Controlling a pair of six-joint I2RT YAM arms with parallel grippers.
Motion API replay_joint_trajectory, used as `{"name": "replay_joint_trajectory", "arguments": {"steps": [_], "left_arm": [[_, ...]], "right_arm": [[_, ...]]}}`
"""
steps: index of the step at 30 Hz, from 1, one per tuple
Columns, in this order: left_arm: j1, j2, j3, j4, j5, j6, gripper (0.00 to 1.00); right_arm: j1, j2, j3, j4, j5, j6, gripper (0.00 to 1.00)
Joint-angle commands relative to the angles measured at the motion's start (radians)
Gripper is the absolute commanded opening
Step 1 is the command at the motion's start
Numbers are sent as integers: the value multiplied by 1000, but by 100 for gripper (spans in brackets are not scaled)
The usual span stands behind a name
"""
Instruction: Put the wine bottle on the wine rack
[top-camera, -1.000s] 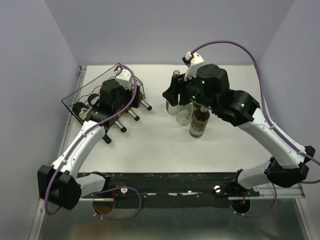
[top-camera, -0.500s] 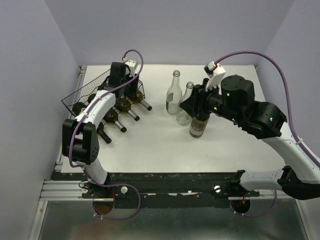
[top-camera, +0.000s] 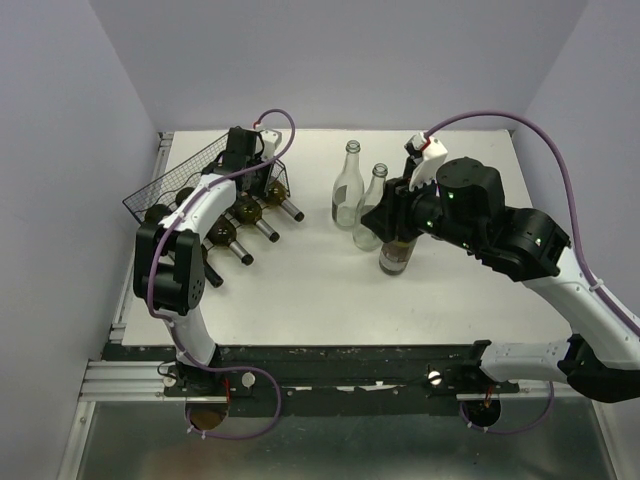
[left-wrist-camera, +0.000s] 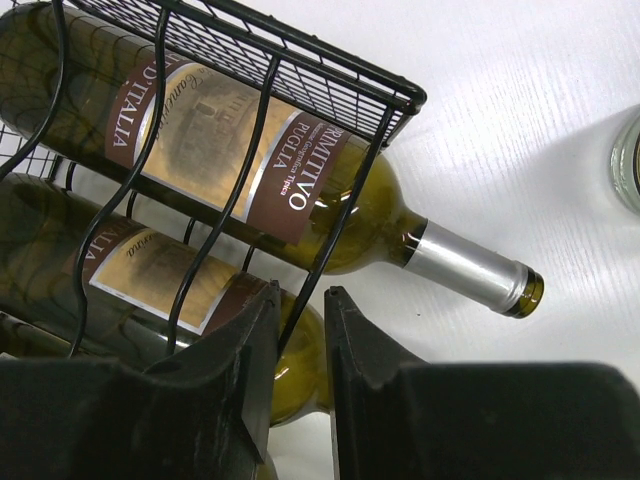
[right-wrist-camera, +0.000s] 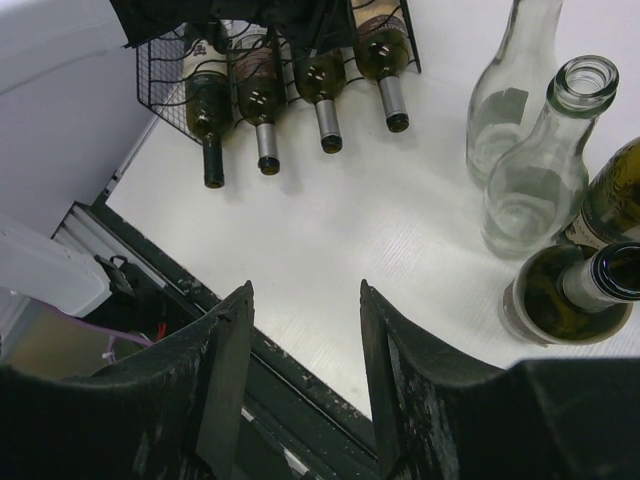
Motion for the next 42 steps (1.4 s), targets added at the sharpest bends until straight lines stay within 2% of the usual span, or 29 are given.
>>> {"name": "replay_joint_trajectory", "arguments": {"steps": [1,5,9,10,19,33,34,35,36,37,38,42], "left_arm": [[-8,29,26,-71,58,47,32],[-6,31,19,-84,69,85,24],[-12,28,14,-87,82,105,1],[-16,26,15,-85,79,106,0],[-97,-15,3,-96,44,133,0],[-174,-165,-129,-7,27,74,0],[-175,-175,-135,-2,15,76,4],[-175,-179,-136,-4,4,80,24],[-175,-185,-138,-1,-17,80,38],[-175,-192,-136,-4,-29,82,48],[-175,-198,-138,-4,-51,85,63],[-175,-247,-153,28,-123,85,91]], "right_arm": [[1,-13,-2,-9,19,5,54],[1,-15,-5,-11,25,10,54],[2,-13,-14,-11,36,13,54],[4,-13,-16,-9,39,14,54],[1,-13,-43,1,68,26,54],[1,-23,-91,3,126,57,57],[2,-23,-91,1,133,59,59],[1,-24,-92,0,142,59,62],[2,-29,-95,3,148,60,64],[1,-33,-98,4,160,59,68],[2,-36,-103,3,166,59,70],[2,-44,-111,3,185,62,78]]}}
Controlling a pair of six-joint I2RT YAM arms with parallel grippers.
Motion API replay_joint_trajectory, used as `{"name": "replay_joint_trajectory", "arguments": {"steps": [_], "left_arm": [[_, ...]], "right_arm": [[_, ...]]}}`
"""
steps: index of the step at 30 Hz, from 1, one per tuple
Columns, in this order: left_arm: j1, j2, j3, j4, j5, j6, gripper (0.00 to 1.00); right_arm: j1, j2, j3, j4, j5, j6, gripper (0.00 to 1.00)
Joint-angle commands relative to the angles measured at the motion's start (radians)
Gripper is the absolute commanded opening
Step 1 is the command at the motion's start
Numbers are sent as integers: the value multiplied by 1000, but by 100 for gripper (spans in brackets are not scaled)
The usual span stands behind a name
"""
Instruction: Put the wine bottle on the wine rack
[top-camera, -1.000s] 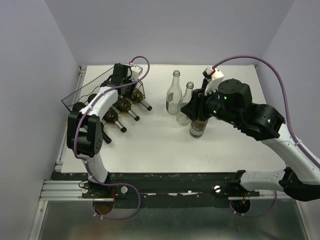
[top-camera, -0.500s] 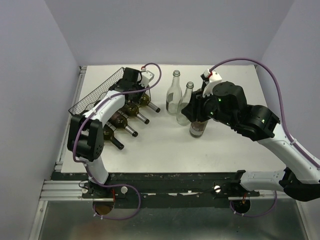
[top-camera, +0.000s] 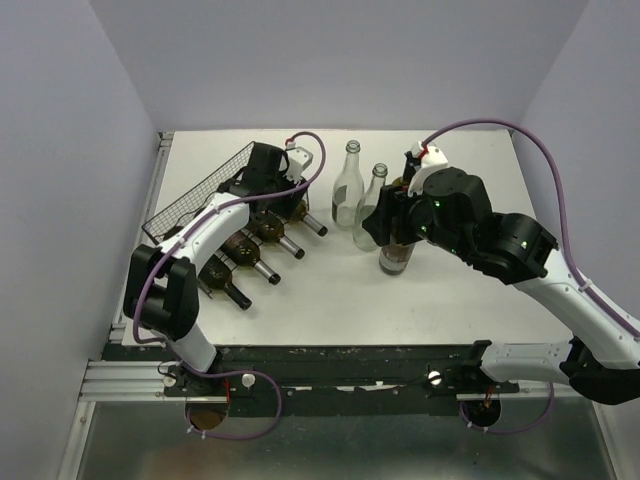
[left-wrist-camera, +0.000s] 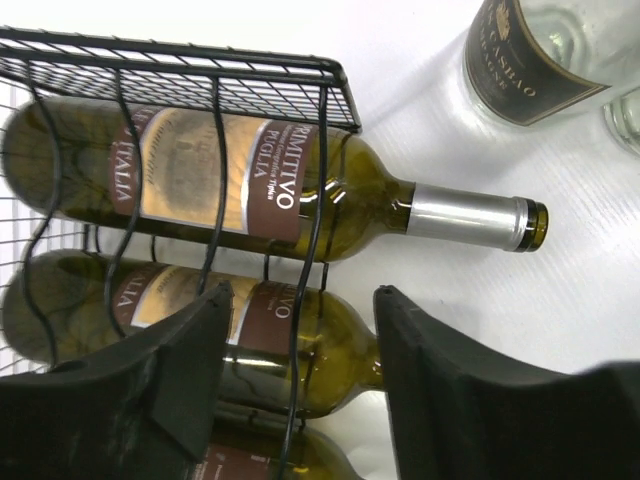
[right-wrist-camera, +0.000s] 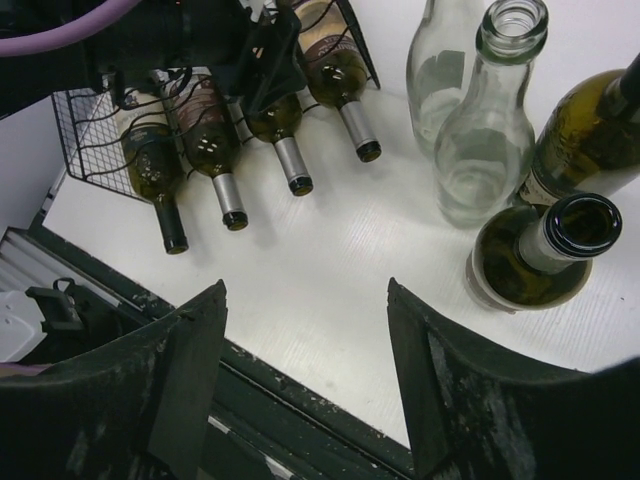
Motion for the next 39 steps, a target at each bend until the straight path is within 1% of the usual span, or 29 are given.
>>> {"name": "replay_joint_trajectory", "arguments": {"steps": [1,2,6,9,12,17,20,24,28,29,32,34,36,39], "left_arm": [[-4,-100,-21,41,-115,-18,96],[-4,-114,-26,46,-128,-25,99],[-4,-194,-47,52,-169,-51,99],[-3,-267,-70,49,-169,-84,99],[-3,-341,-75,-8,-177,-205,99],[-3,-432,-53,-143,-103,-435,99],[-3,-490,-73,-194,-125,-553,99],[-1,-565,-78,-237,-80,-586,99],[3,-678,-111,-220,-91,-601,99],[5,-709,-131,-194,-71,-597,99],[13,-806,-193,-120,44,-589,99],[11,-850,-214,-99,79,-615,99],[11,-872,-222,-108,133,-618,99],[11,-892,-213,-140,177,-609,99]], "right_arm": [[1,-27,-15,1,59,10,79],[2,-29,-16,-4,65,11,80],[1,-37,-33,-28,120,13,83],[-1,-41,-42,-53,168,8,86],[1,-44,-44,-71,212,5,88],[1,-47,-35,-113,301,44,91],[2,-47,-24,-156,362,79,91],[1,-66,-50,-182,425,117,91],[1,-61,-94,-185,465,152,89],[2,-58,-110,-173,474,153,88],[1,-23,-133,-138,502,171,80],[1,20,-134,-122,522,182,77],[2,67,-142,-95,559,188,75],[1,129,-145,-58,599,189,73]]}}
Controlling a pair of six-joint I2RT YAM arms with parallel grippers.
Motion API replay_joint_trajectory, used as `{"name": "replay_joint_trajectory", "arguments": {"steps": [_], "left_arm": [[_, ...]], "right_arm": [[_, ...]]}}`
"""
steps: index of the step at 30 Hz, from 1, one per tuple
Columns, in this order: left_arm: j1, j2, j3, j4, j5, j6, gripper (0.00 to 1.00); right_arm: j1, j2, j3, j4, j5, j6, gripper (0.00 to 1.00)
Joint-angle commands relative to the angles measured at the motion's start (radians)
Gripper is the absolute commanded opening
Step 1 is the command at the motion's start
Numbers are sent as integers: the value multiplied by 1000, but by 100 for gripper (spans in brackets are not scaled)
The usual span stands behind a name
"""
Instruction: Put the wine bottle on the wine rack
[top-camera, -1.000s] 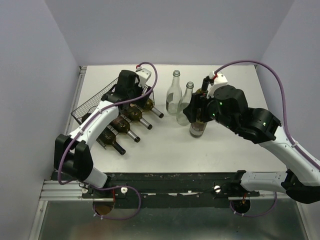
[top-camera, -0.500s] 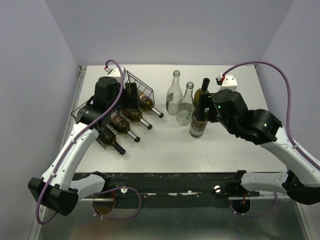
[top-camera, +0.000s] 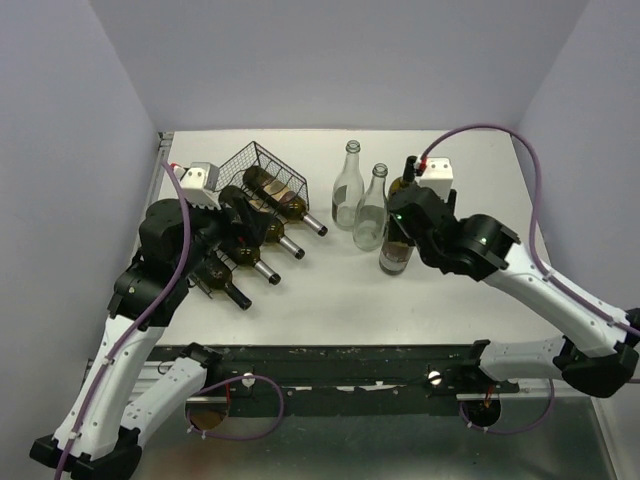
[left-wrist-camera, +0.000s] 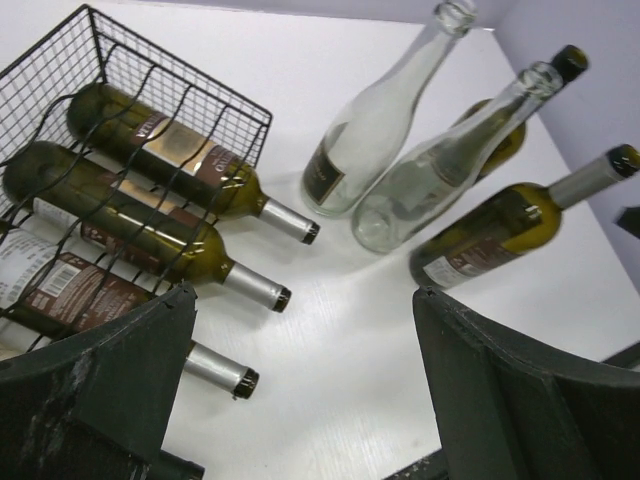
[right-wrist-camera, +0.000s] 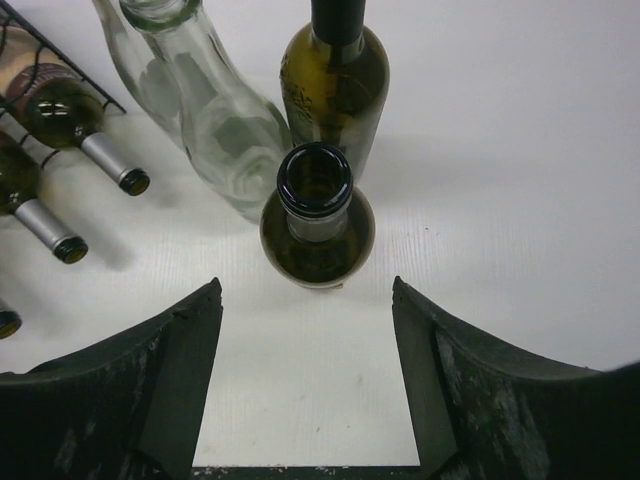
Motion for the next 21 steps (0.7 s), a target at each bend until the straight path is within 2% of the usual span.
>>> {"name": "replay_joint_trajectory", "arguments": {"steps": [1,5,9,18,21], "left_arm": [[5,-30,-4,2,146,-4,99],[4,-90,-29,2,182,17,99],[4,-148,-70,25,229,17,99],[5,-193,-109,16,259,17,99],[4,-199,-119,25,284,17,99]], "right_arm": [[1,79,-21,85,107,24,72],[-13,119,-30,142,144,0,69],[-65,145,-53,208,115,-37,65],[-140,155,-104,264,95,-51,59],[-157,151,-119,278,73,-65,53]]}}
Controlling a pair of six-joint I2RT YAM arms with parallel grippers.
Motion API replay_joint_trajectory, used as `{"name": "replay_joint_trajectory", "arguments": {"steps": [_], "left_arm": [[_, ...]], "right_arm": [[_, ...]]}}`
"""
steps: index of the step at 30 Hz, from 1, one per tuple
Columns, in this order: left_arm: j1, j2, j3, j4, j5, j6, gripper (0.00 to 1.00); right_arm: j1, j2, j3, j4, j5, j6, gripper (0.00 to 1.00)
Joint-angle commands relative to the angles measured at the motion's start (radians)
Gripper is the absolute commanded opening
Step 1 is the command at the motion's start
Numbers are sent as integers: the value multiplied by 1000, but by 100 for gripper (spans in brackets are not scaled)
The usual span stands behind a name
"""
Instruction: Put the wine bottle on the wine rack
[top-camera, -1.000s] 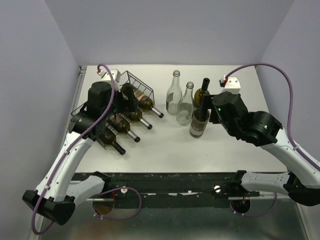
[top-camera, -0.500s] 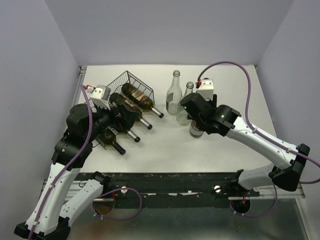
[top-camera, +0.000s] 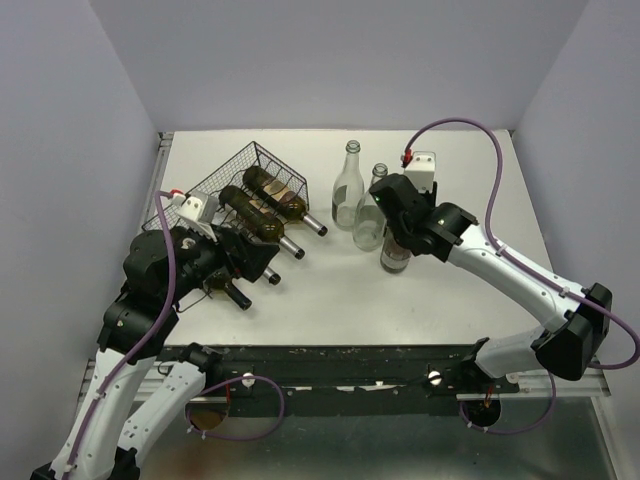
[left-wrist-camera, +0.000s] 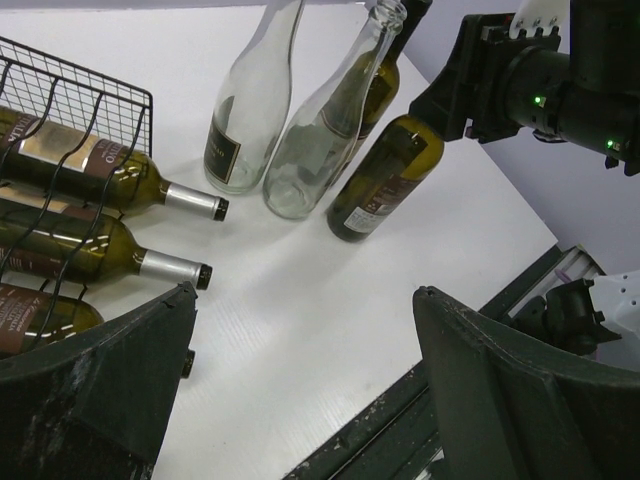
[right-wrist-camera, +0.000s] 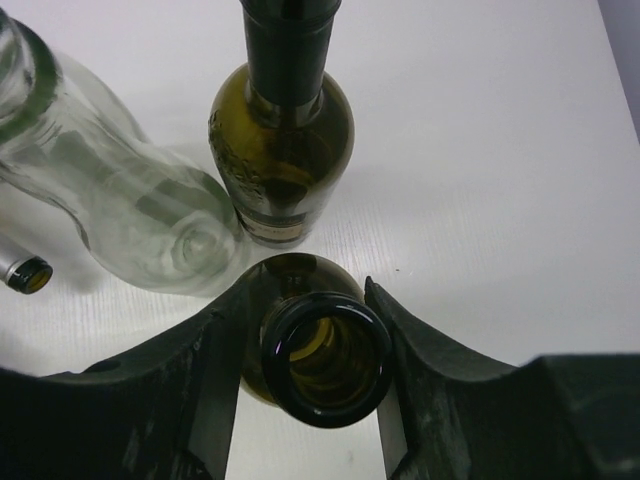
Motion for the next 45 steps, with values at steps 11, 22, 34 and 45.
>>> {"name": "replay_joint_trajectory", "arguments": {"steps": [11,22,34,45], "left_arm": [[4,-70,-125,131,202,41,99],[-71,-24,-278,364,399,-11,99],[-276,126,-312,472,216,61,99],[-337,200,-320,525,282,100,99]], "right_arm": [[-21,-53,5,39,-79,-40,3],[-22,-193,106,20,-536,-39,1],[-22,-236,206,43,-934,56,1],[-22,-248,200,138,-1132,139,1]]}}
